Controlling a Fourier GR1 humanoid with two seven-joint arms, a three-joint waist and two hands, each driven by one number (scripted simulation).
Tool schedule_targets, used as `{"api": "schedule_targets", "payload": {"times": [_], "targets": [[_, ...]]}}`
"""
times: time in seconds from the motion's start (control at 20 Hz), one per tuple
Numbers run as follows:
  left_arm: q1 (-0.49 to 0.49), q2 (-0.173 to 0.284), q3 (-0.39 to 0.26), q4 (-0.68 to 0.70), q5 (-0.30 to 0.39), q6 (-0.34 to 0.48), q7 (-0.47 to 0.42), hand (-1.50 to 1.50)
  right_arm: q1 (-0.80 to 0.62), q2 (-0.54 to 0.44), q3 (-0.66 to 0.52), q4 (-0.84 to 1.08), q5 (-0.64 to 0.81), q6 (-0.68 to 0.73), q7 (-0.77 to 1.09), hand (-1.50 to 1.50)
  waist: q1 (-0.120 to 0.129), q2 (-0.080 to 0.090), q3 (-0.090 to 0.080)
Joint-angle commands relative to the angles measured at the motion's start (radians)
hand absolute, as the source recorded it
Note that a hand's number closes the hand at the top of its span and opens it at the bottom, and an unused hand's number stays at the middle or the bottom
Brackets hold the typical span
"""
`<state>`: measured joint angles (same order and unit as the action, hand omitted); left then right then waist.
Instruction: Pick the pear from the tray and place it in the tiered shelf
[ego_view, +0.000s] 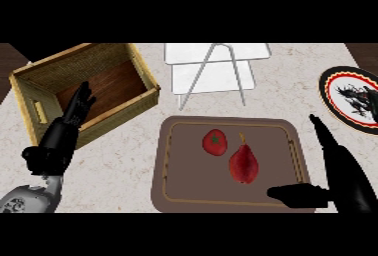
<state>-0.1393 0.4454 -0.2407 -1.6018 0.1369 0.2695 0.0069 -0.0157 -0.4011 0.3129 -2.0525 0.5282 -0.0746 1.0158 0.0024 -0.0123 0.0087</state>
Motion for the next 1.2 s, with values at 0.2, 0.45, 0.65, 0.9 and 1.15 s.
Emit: {"api": "schedule_targets", "payload": {"times": [0.2, 0.45, 0.65, 0.9, 1.15], "targets": [[-0.022, -0.097, -0.064, 0.107, 0.006, -0.037, 0.004, 0.0, -0.2, 0.082, 0.105, -0.074, 0.076, 0.17, 0.357, -1.5, -0.015, 0.015, -0.014], [-0.039, -0.104, -0.054, 0.092, -0.011, -0.028, 0.046, 0.0, -0.246, 0.158, 0.129, -0.015, 0.145, 0.175, 0.378, -1.5, -0.014, 0.015, -0.012], [-0.015, -0.108, -0.053, 0.08, -0.018, -0.032, 0.052, 0.0, -0.259, 0.197, 0.15, 0.015, 0.204, 0.199, 0.379, -1.5, -0.016, 0.013, -0.012], [-0.003, -0.117, -0.043, 0.076, -0.022, -0.051, 0.014, 0.0, -0.265, 0.261, 0.117, 0.075, 0.245, 0.189, 0.352, -1.5, -0.015, 0.015, -0.011], [0.01, -0.13, -0.045, 0.098, -0.044, -0.053, -0.005, 0.0, -0.271, 0.315, 0.092, 0.117, 0.273, 0.205, 0.32, -1.5, -0.018, 0.016, -0.011]]}}
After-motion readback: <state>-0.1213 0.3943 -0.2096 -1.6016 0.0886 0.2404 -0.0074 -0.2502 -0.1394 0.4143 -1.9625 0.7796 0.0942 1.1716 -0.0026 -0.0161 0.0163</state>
